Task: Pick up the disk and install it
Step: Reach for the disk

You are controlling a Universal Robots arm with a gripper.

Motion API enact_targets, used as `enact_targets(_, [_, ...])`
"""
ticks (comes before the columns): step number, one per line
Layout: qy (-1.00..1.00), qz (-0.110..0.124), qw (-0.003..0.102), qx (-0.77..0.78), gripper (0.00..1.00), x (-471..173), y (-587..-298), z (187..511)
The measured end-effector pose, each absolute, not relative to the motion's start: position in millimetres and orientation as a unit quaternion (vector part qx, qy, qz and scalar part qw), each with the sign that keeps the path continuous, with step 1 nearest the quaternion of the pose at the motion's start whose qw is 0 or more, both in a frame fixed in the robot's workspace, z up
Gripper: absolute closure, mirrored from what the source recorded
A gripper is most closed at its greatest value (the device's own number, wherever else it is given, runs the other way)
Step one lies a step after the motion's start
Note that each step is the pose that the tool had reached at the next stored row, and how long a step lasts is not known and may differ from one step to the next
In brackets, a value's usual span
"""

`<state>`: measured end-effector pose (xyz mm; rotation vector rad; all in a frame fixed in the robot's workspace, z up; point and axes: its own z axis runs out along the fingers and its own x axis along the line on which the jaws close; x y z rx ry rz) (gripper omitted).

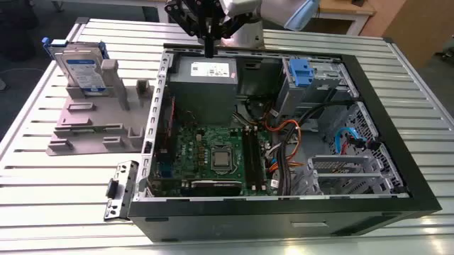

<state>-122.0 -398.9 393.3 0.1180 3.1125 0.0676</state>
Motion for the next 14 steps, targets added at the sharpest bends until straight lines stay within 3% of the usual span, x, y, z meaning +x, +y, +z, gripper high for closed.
enact_targets(14, [0.999,0.022,0.013,0.038,0.9,-128.8,-398.9,393.3])
